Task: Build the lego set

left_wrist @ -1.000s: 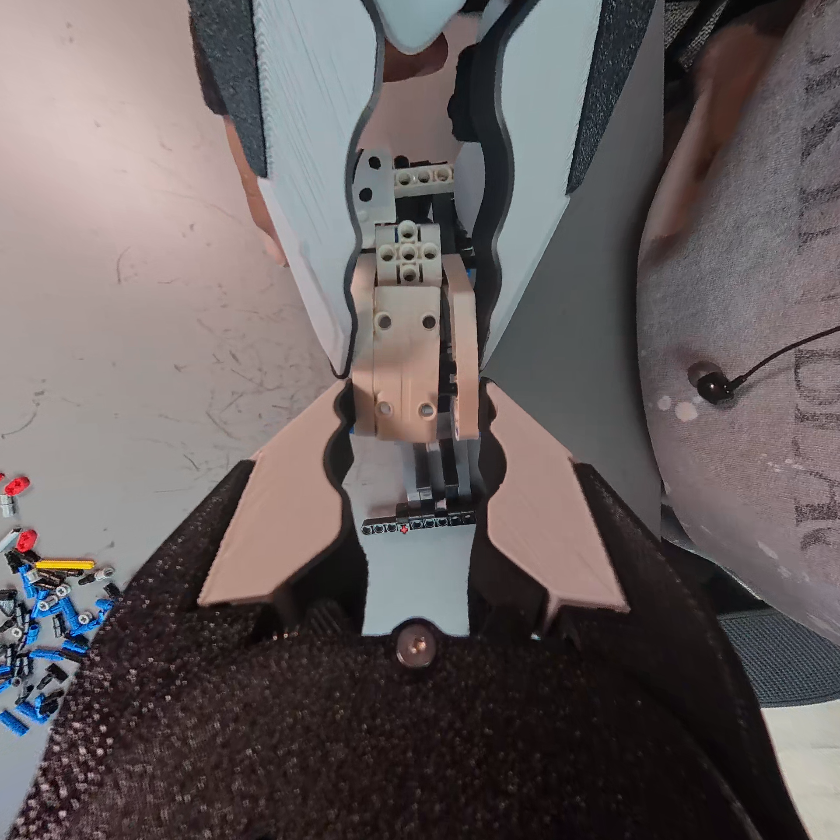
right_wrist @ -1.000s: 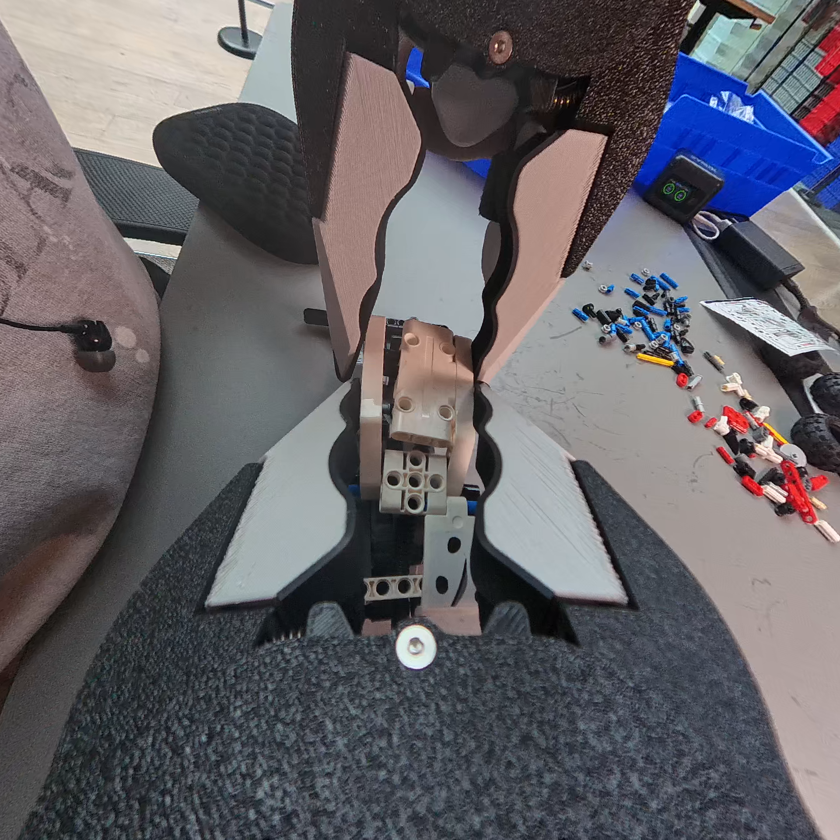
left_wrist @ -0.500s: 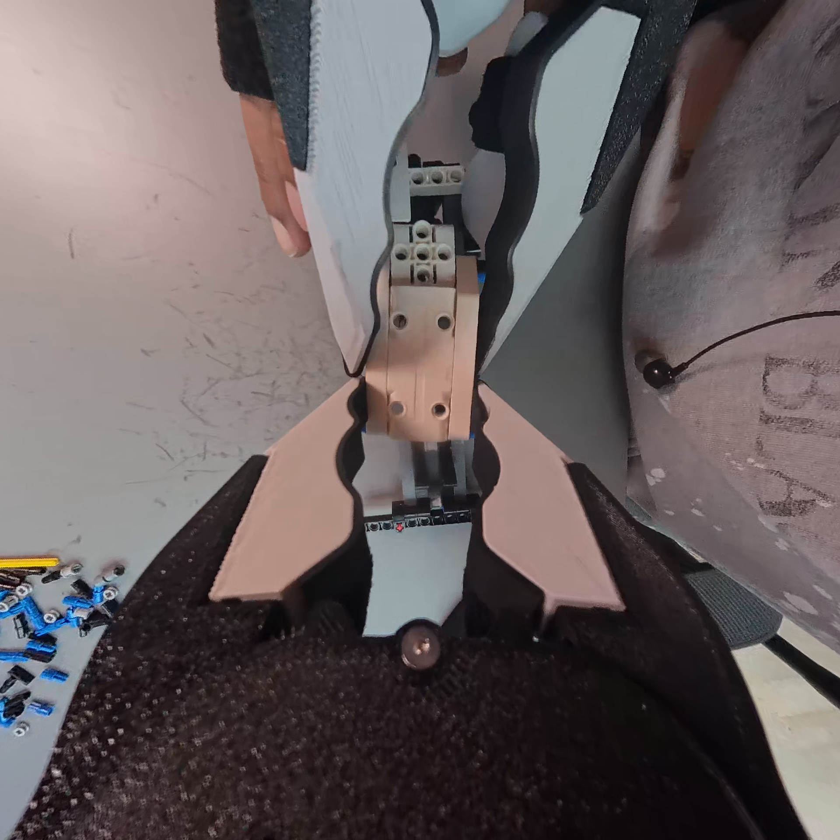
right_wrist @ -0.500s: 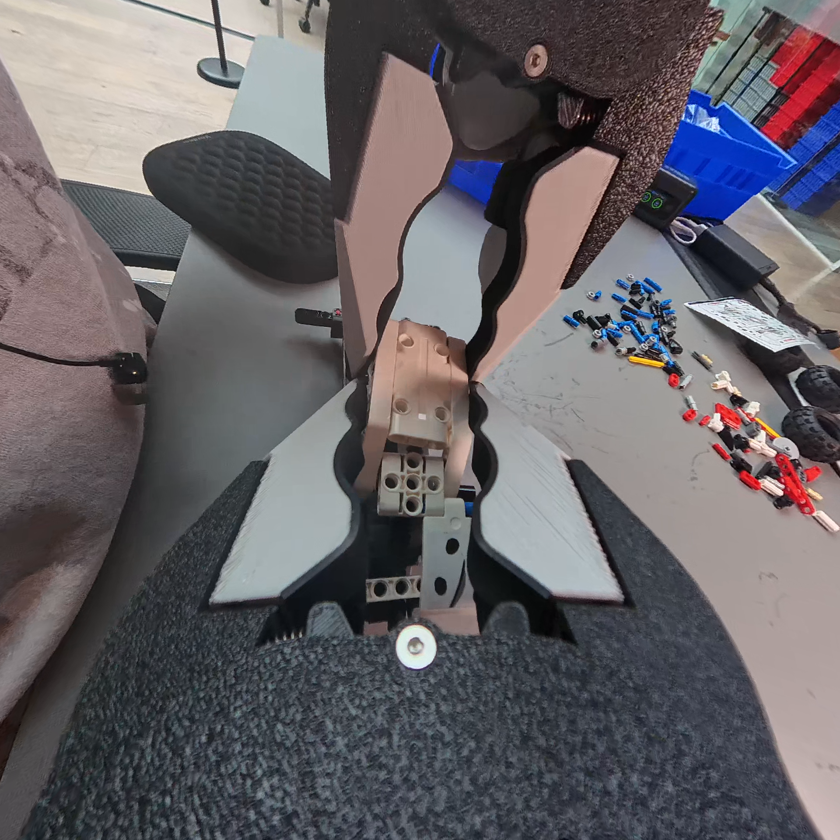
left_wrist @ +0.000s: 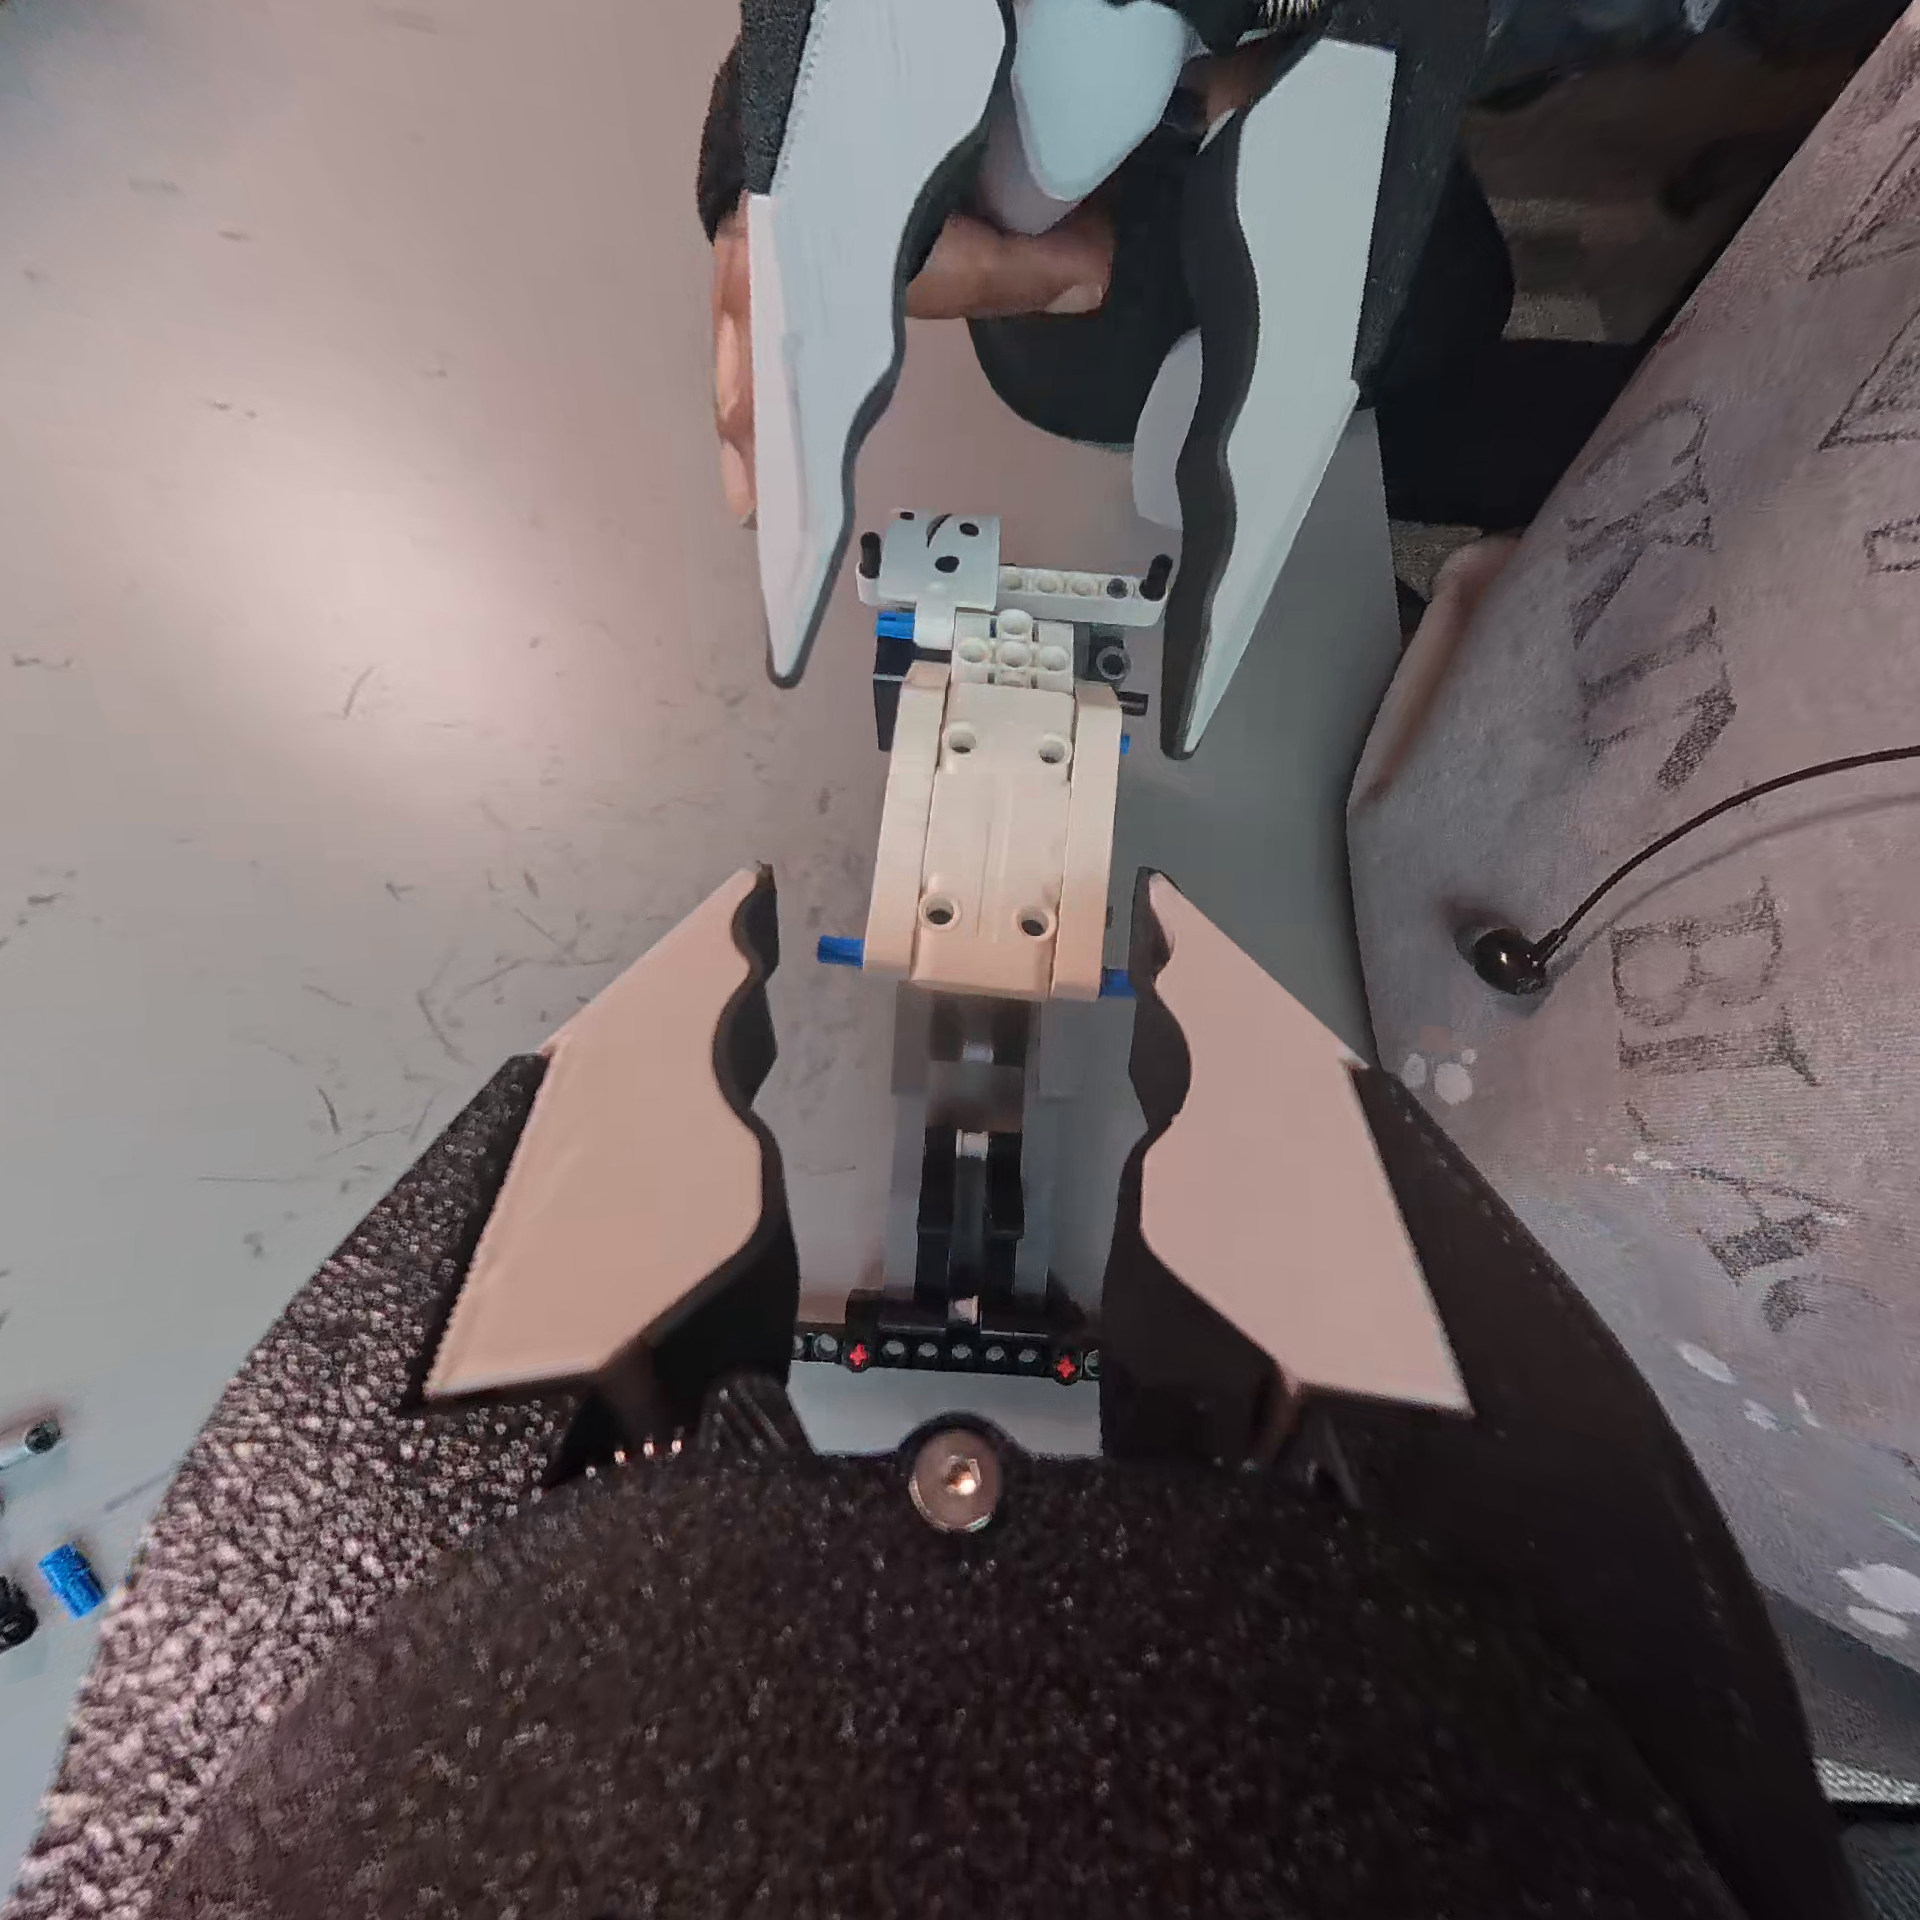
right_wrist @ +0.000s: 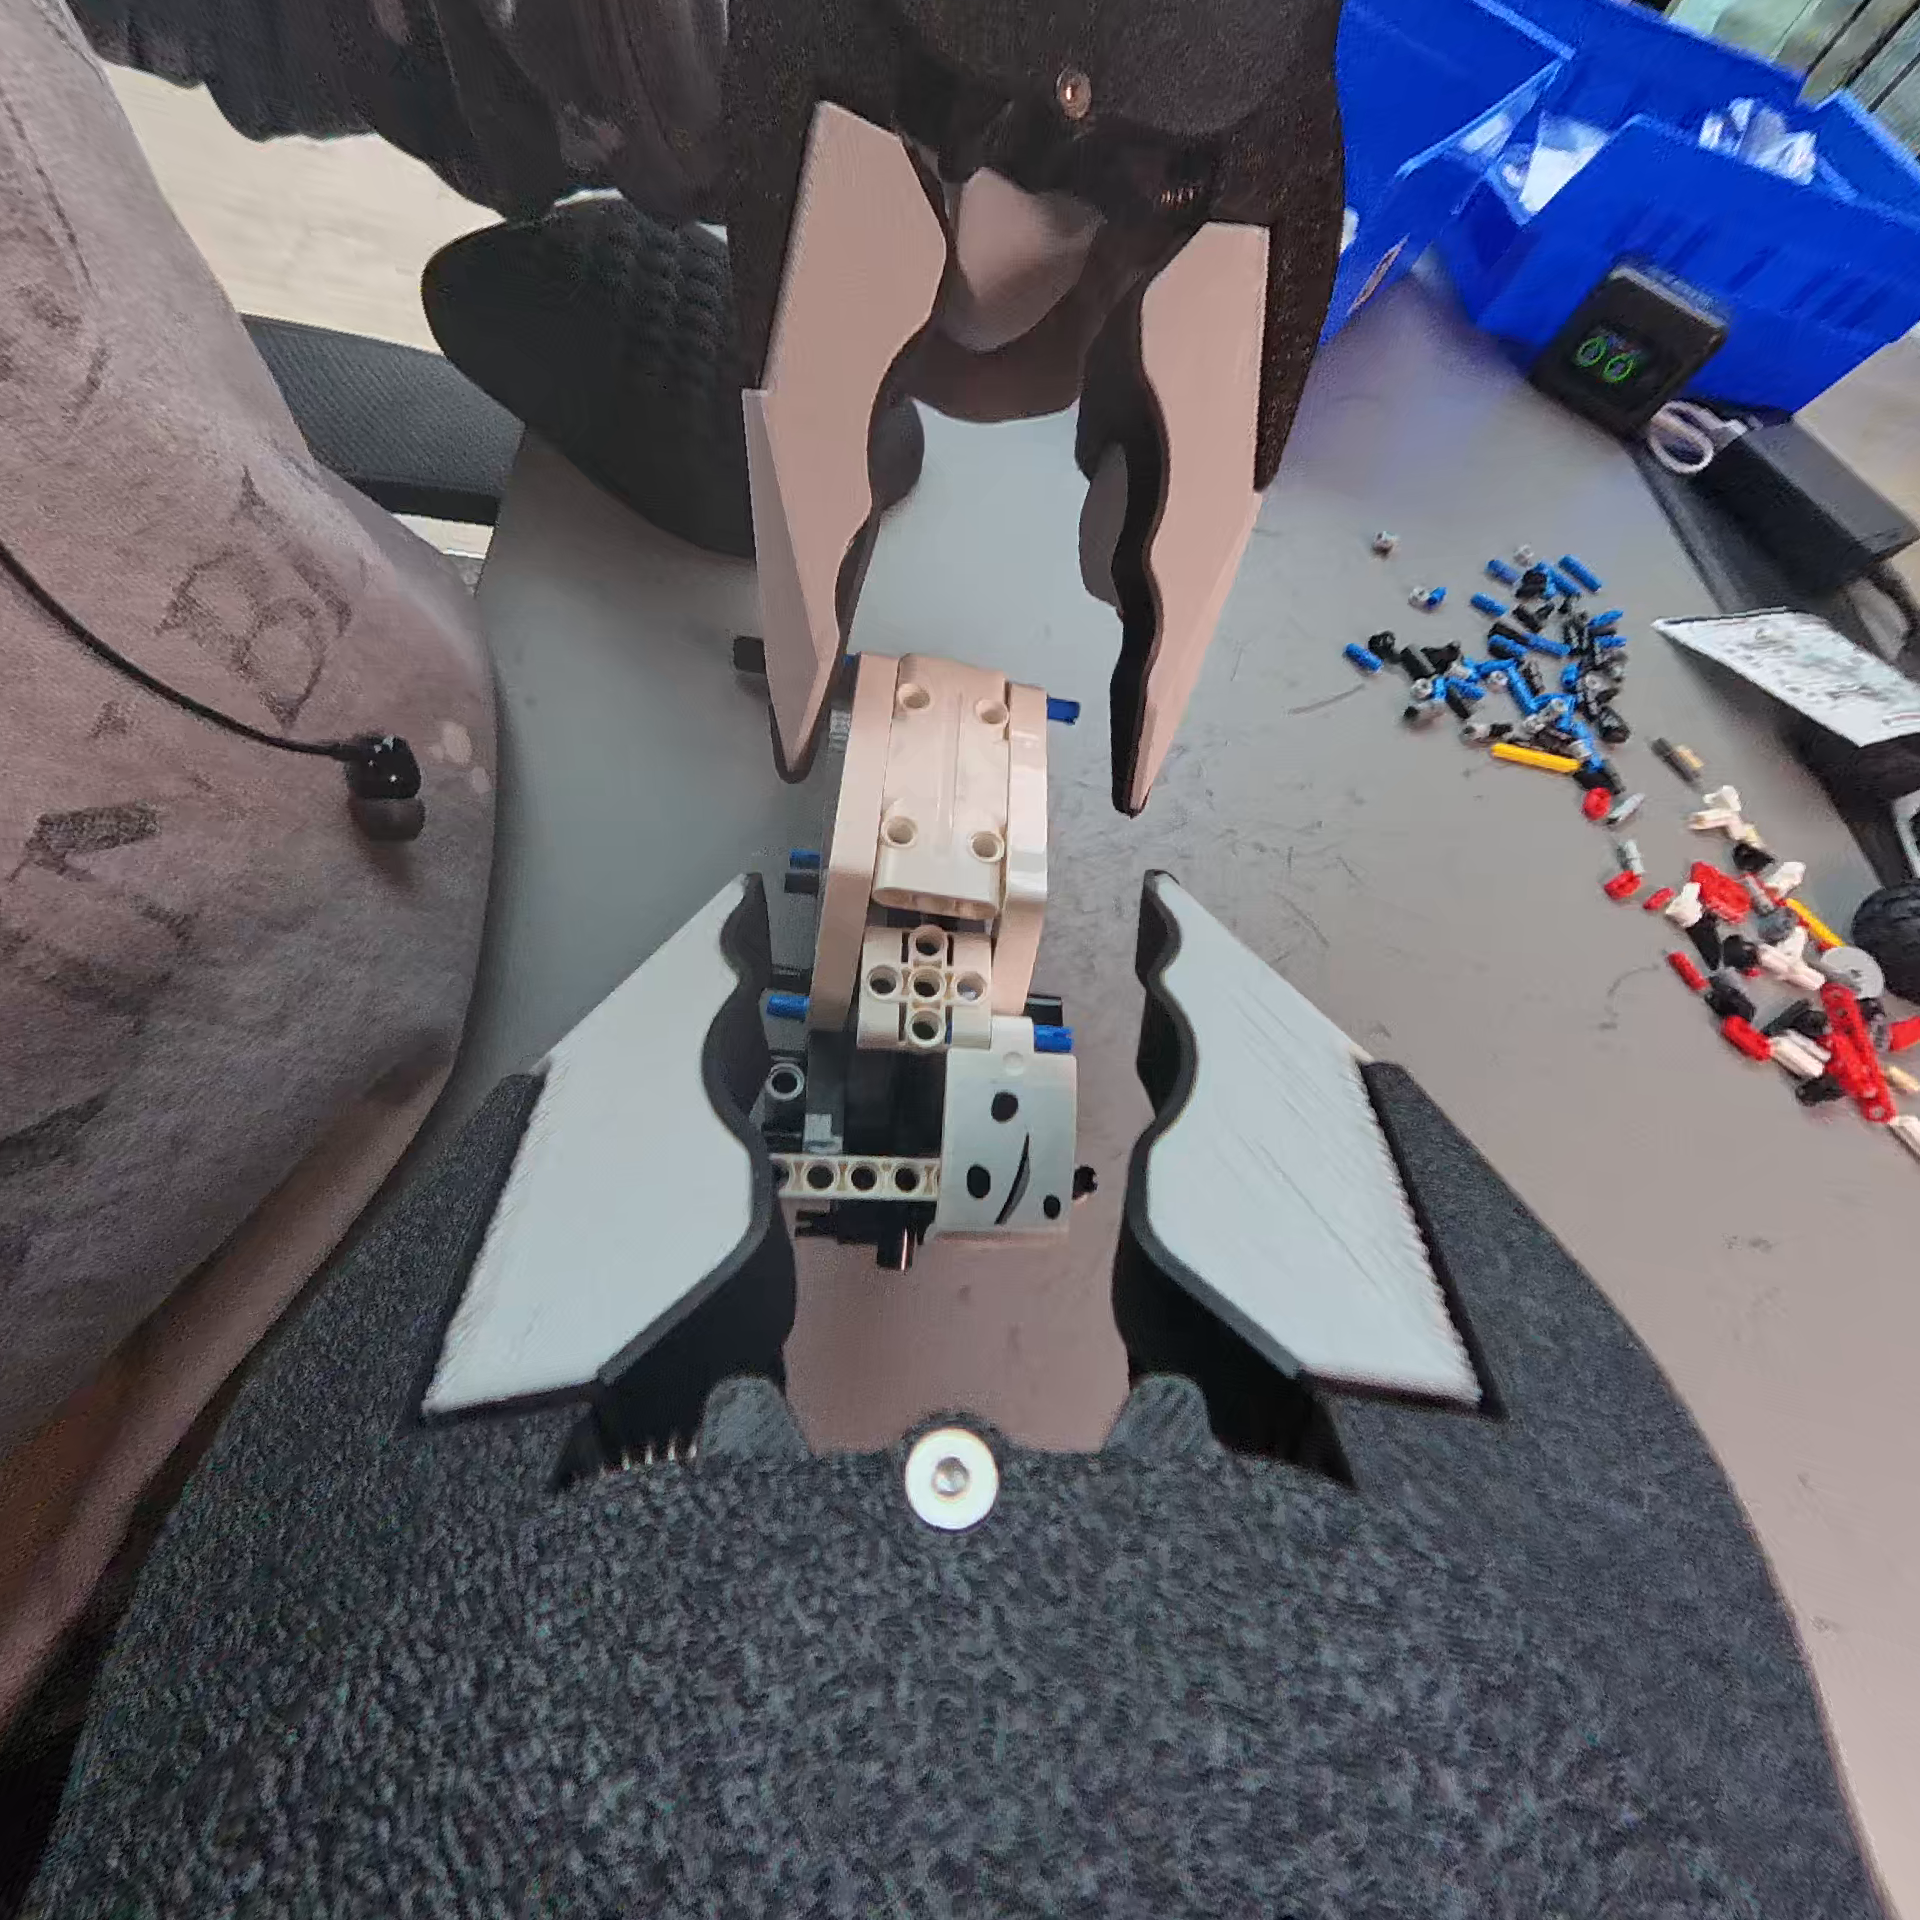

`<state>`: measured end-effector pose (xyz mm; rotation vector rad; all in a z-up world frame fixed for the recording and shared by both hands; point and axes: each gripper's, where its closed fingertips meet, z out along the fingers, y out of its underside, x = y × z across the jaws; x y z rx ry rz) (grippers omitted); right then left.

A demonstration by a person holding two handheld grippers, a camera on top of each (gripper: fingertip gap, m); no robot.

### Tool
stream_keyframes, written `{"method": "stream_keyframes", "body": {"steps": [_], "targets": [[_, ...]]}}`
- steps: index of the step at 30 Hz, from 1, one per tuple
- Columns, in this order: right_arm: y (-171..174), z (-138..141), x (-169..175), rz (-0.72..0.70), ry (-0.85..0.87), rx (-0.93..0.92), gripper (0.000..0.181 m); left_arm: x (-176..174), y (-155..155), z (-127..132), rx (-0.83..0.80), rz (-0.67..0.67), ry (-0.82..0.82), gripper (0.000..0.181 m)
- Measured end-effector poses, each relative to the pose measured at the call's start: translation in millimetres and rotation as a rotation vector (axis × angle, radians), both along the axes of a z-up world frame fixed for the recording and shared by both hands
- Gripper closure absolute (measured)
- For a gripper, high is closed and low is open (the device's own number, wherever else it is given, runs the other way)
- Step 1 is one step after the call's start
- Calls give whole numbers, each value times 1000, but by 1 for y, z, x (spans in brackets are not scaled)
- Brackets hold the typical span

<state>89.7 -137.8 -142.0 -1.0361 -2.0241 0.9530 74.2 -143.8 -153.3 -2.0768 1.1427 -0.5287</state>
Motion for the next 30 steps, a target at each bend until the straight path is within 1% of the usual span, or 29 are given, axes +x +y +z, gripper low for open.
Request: {"method": "stream_keyframes", "body": {"steps": [2, 4, 7, 10, 14, 18, 19, 21, 22, 23, 25, 28, 30], "targets": [[3, -9, 9, 6, -78, 20, 112, 4, -2, -2, 4, -20, 2, 116], [5, -18, 11, 10, -124, 46, 118, 8, -2, -4, 14, -37, 5, 118], [-1, -20, 8, 36, -135, 25, 128, 9, 3, -5, 22, -36, 0, 135], [2, -21, 5, 29, -129, 49, 129, 7, 5, -5, 54, -44, 15, 135], [4, -21, 4, 27, -120, 43, 130, 6, 8, -4, 81, -24, -13, 135], [3, -21, 1, 18, -106, 49, 129, 4, 7, -4, 68, -9, -27, 134], [3, -21, 0, 15, -104, 48, 129, 5, 7, -2, 60, -6, -43, 132], [4, -21, -1, 8, -105, 50, 128, 12, 7, 2, 45, -11, -92, 120], [5, -21, -2, 6, -104, 51, 127, 14, 8, 1, 44, -13, -89, 119], [6, -22, -3, -2, -108, 55, 122, 15, 10, 0, 55, -13, -66, 118], [7, -23, -4, -6, -111, 43, 113, 15, 15, -1, 81, -10, -38, 120], [8, -21, -2, -15, -107, 23, 108, 19, 18, 4, 71, -2, -74, 127], [11, -19, -1, -36, -104, -19, 107, 17, 21, 3, 83, 5, -46, 126]]}}
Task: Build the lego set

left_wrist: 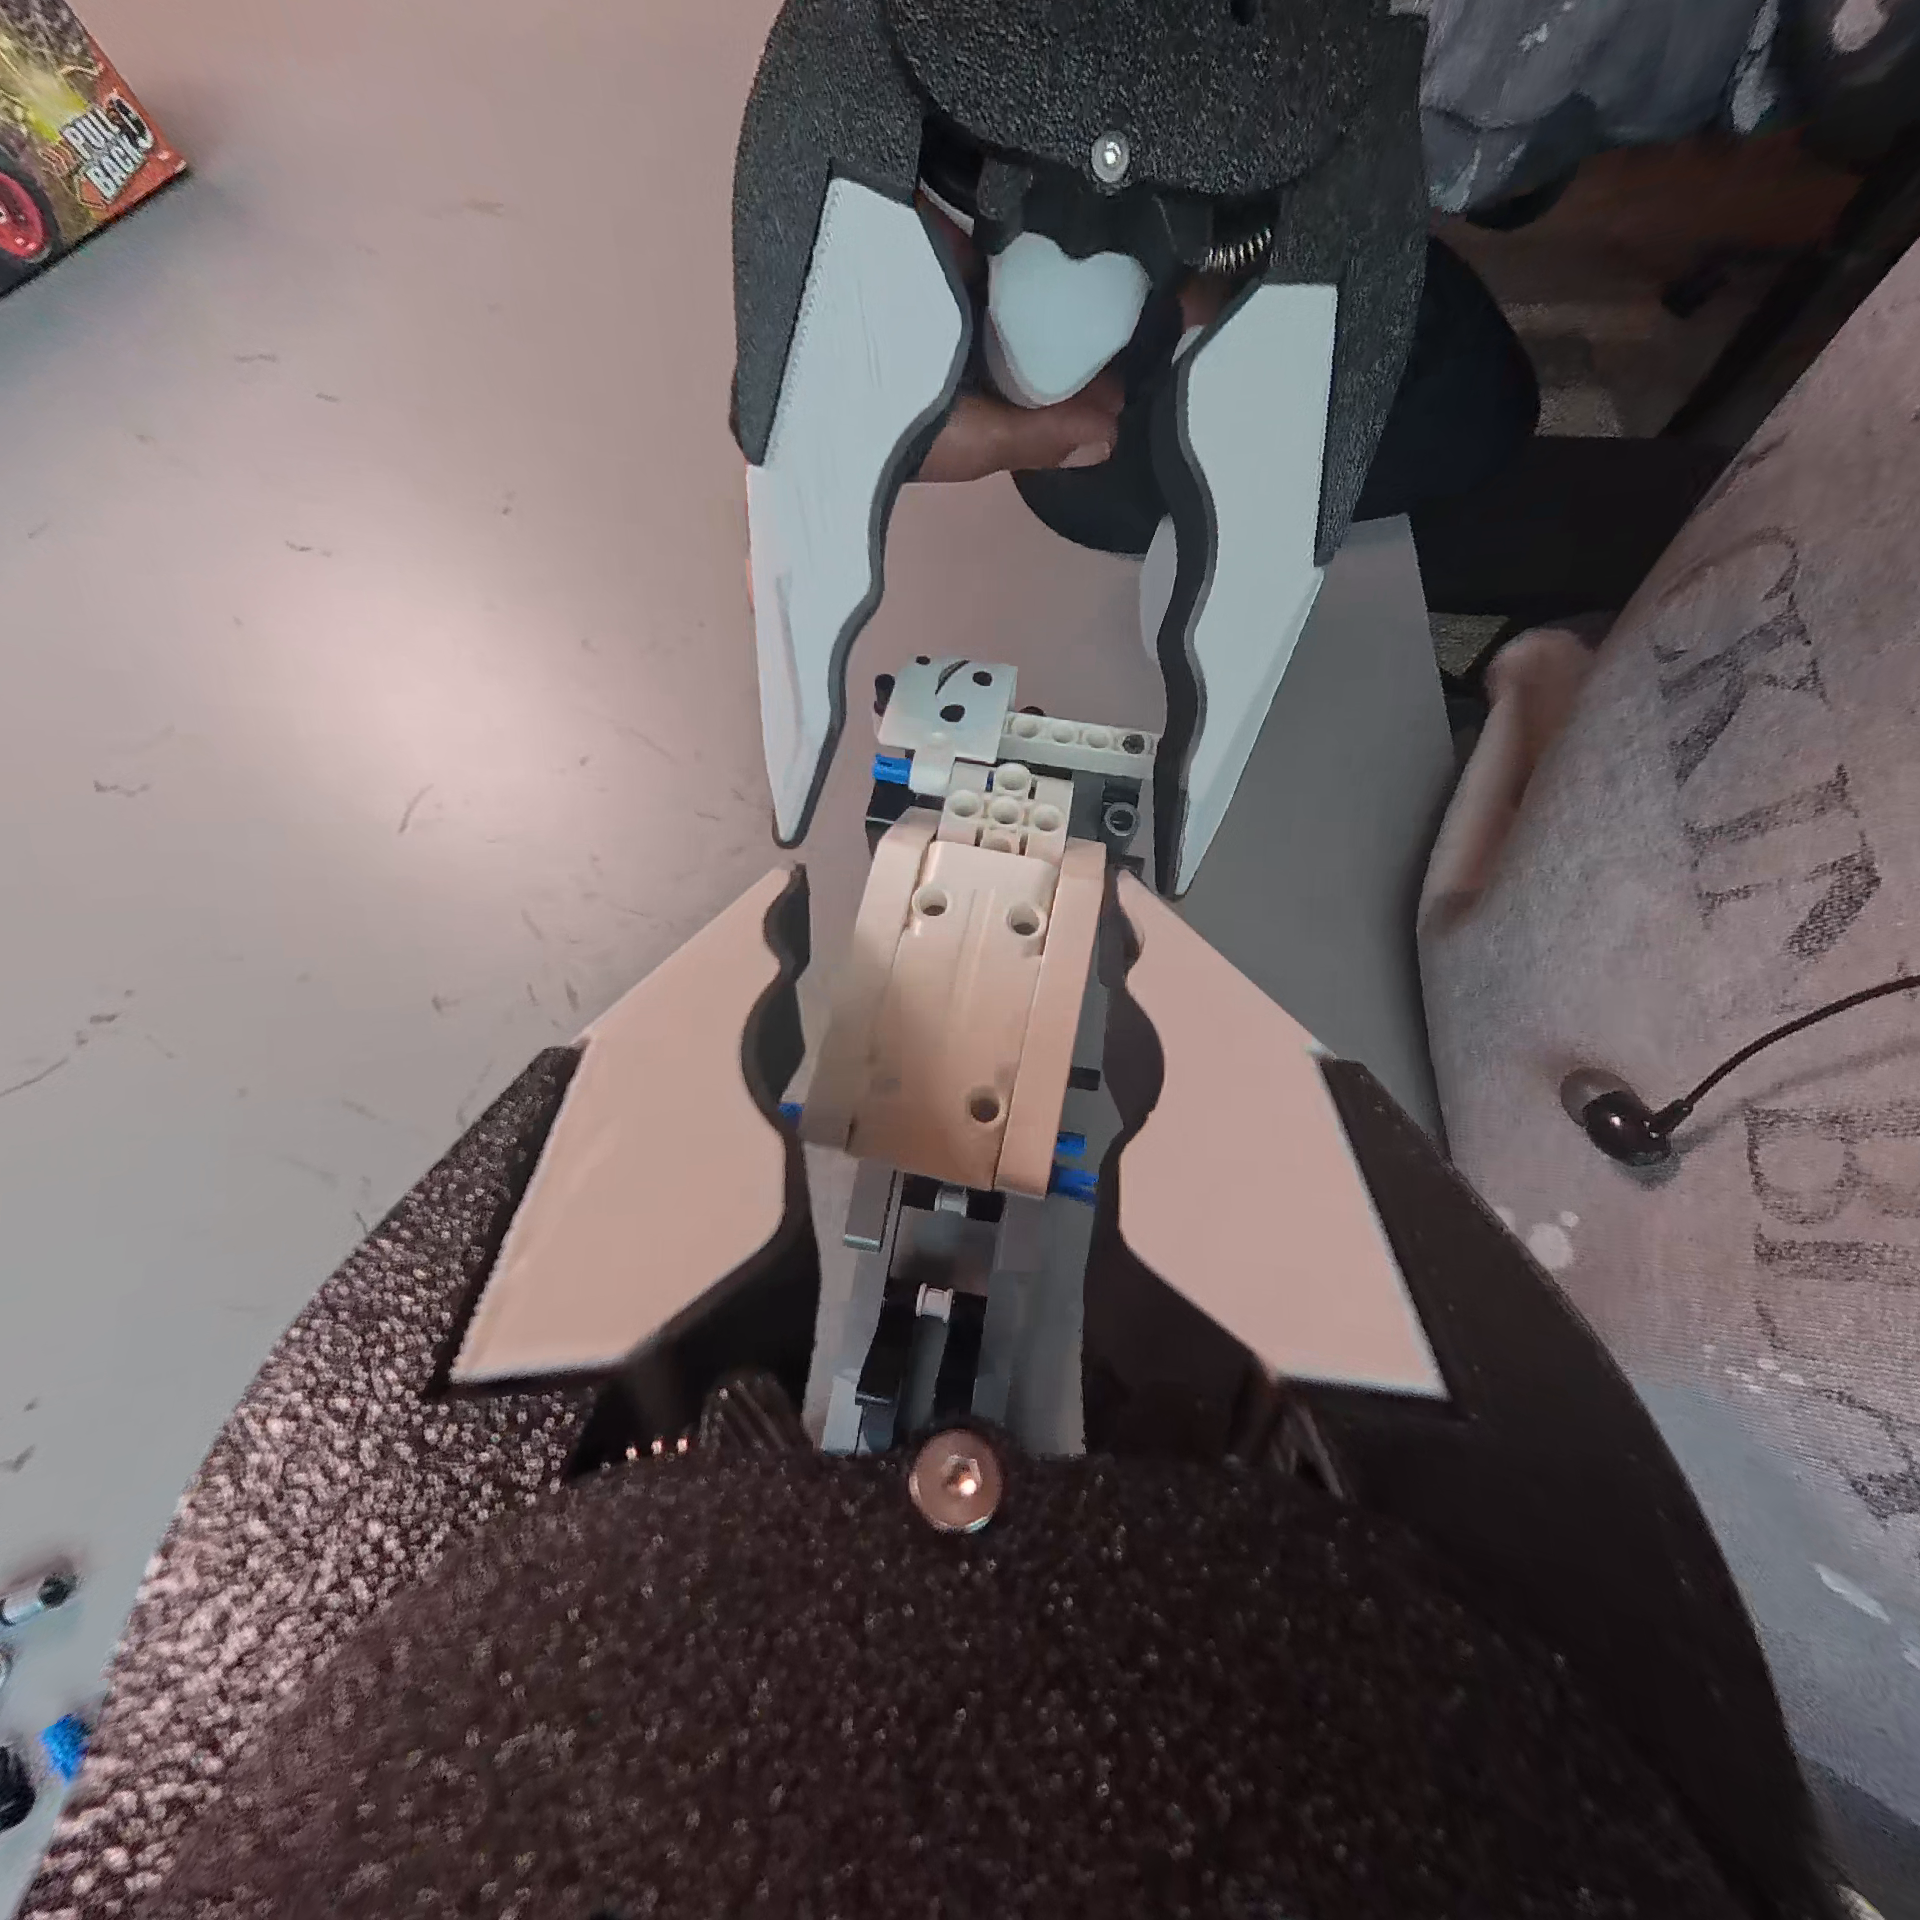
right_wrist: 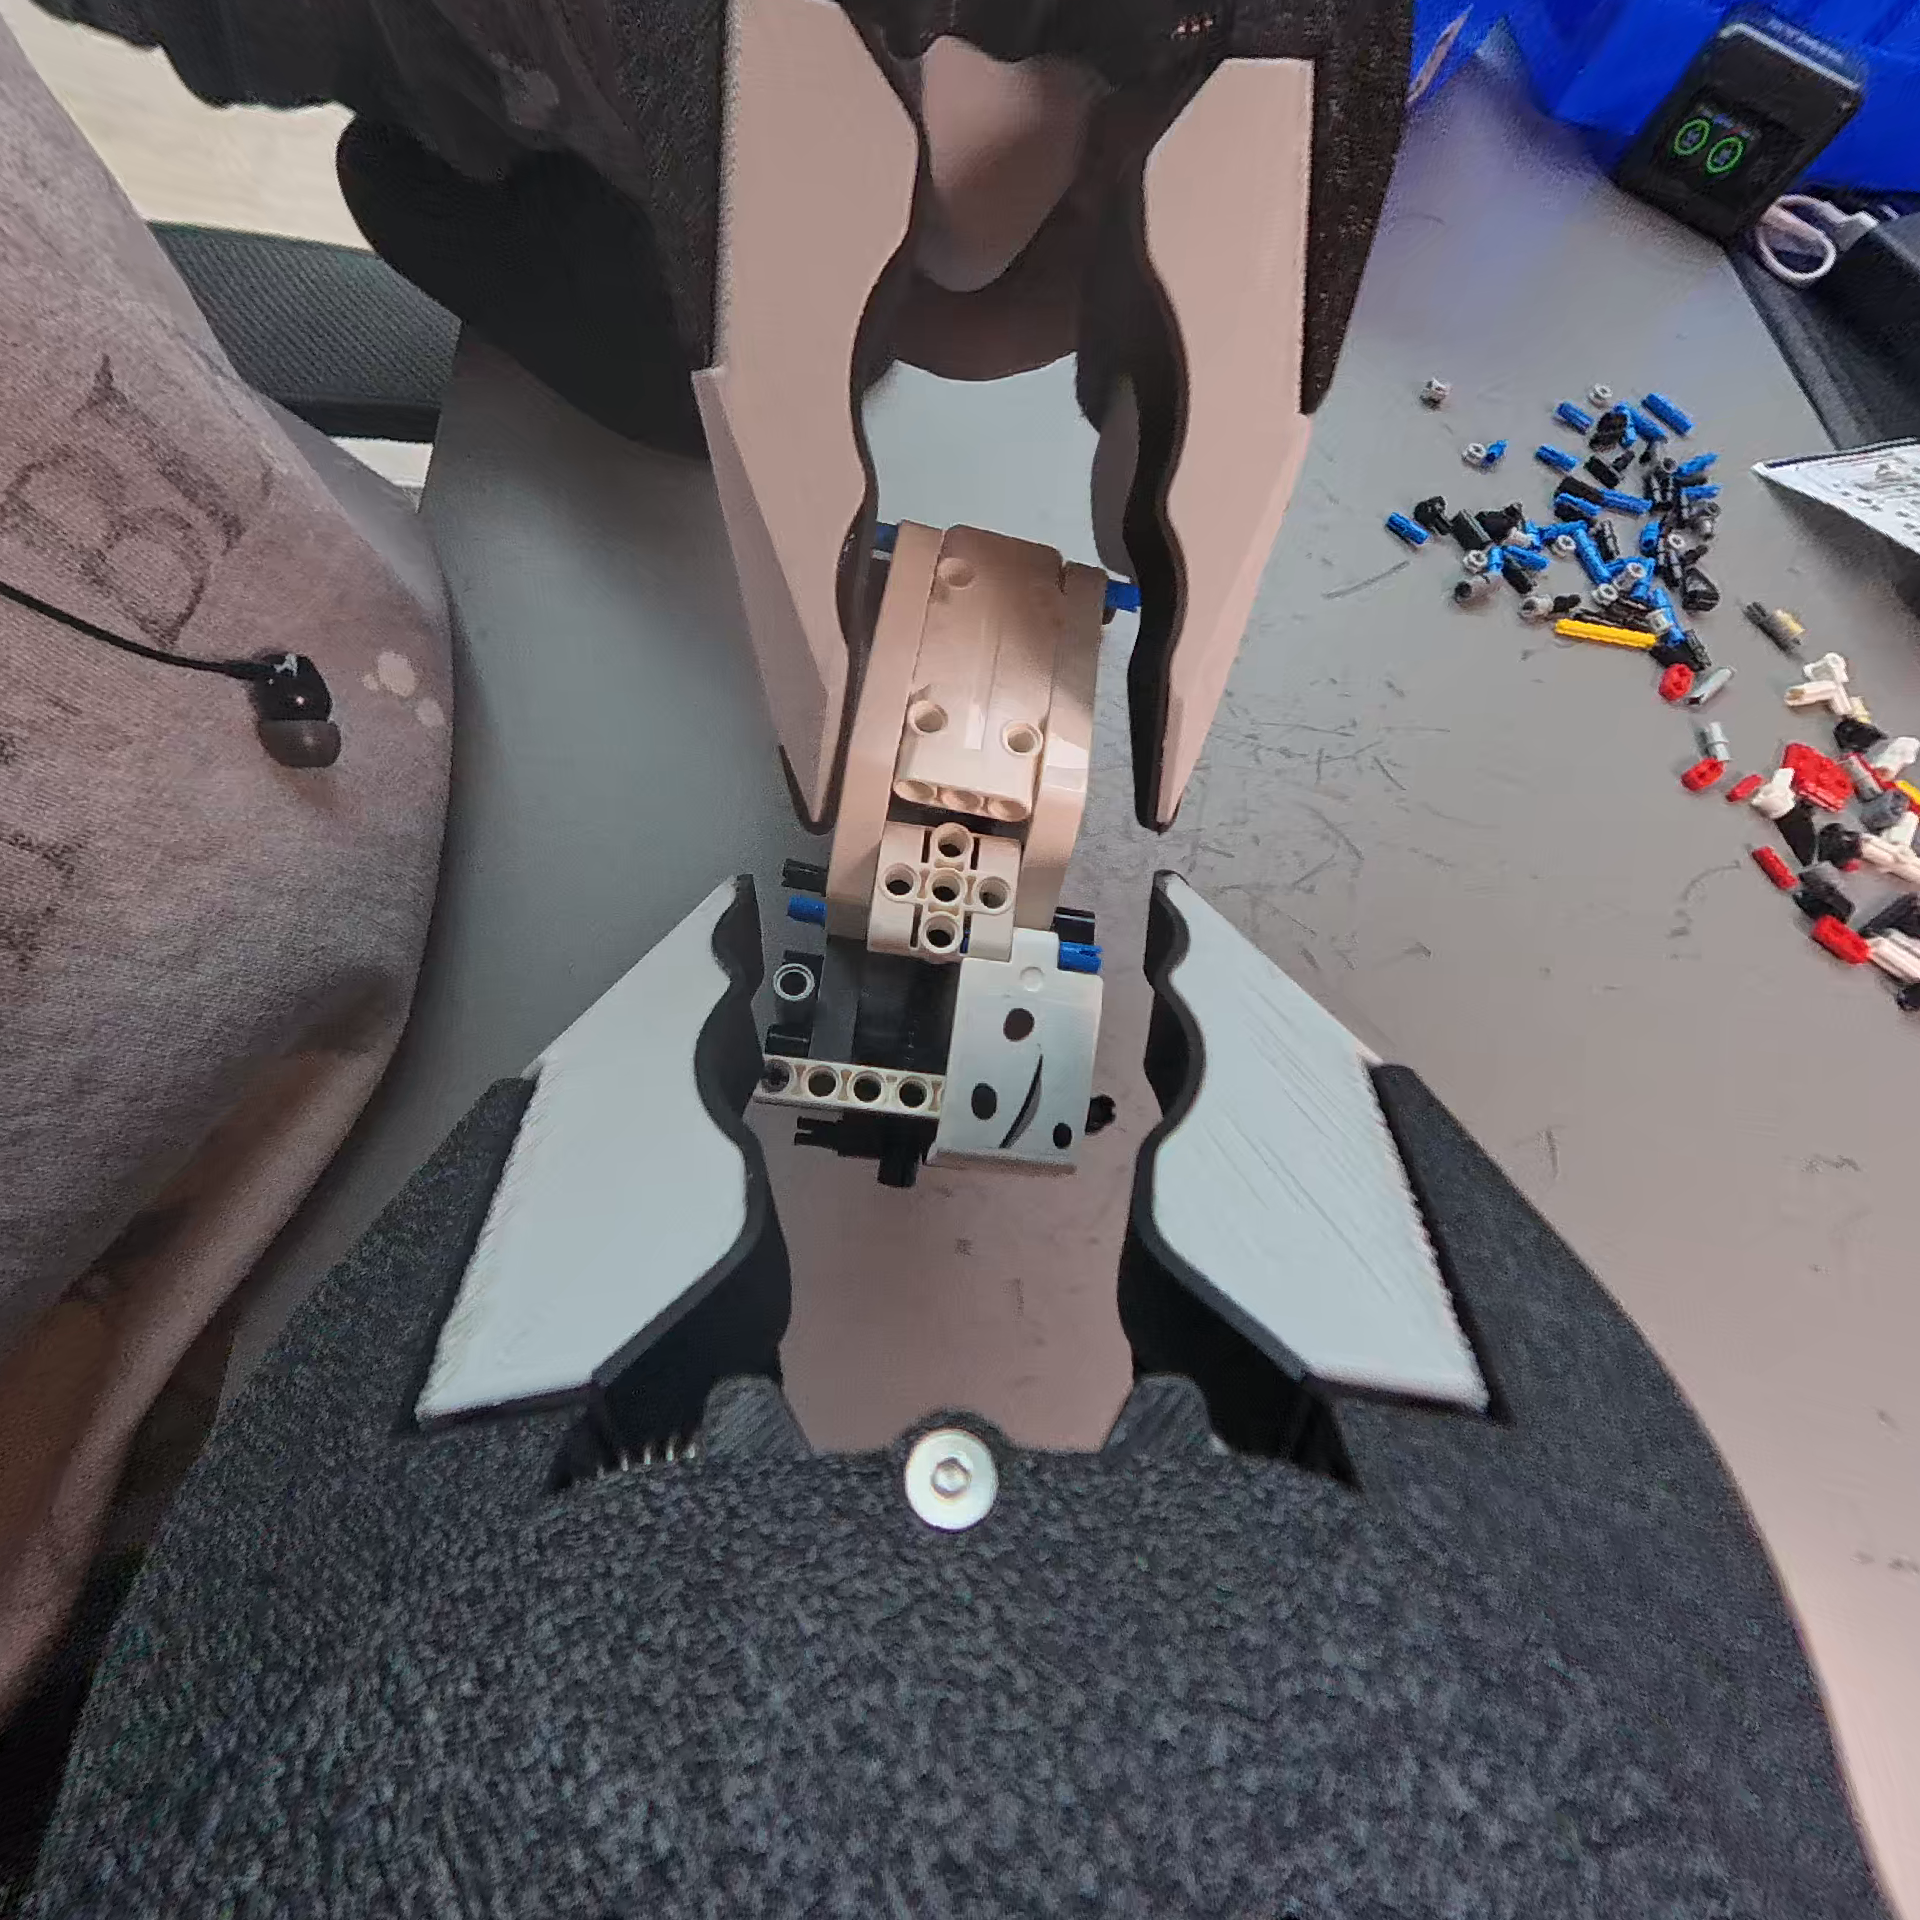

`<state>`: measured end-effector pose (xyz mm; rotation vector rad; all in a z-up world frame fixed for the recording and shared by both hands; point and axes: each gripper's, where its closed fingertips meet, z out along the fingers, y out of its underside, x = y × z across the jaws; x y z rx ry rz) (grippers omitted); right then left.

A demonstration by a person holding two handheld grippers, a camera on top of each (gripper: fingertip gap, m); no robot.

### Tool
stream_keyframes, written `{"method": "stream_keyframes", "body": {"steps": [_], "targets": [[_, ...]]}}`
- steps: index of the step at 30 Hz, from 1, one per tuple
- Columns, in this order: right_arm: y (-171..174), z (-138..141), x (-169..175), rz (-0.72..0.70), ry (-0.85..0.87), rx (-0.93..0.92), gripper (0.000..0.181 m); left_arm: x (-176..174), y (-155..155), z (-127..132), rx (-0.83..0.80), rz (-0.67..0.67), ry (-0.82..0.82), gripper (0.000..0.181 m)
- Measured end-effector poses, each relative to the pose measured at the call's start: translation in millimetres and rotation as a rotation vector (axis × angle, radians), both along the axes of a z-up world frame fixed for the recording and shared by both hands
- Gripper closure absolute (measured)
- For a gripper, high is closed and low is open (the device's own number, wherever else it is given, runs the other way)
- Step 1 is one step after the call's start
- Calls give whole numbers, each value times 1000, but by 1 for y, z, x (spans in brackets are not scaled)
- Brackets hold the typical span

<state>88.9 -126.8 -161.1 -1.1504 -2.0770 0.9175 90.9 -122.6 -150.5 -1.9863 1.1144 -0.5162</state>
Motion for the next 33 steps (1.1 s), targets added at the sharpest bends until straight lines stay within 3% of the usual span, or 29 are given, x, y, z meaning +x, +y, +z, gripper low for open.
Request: {"method": "stream_keyframes", "body": {"steps": [3, 7, 20, 23, 28, 33], "targets": [[1, 0, 3, -29, -2, -54, 109, 1, 0, -5, 3, -20, 45, 121], [0, -6, 2, -52, 5, -51, 116, 7, -2, -9, -31, -64, 56, 127], [3, -4, 2, -122, 35, -104, 118, 3, 2, -9, 0, -26, 93, 127], [3, -2, 2, -106, 54, -84, 117, -3, -3, -3, 11, -34, 61, 104], [4, 16, 6, -115, 70, -156, 107, -35, -11, 20, 27, 44, -90, 99], [0, 25, 4, -133, 68, -157, 122, -81, -22, -13, -83, 134, -93, 92]]}}
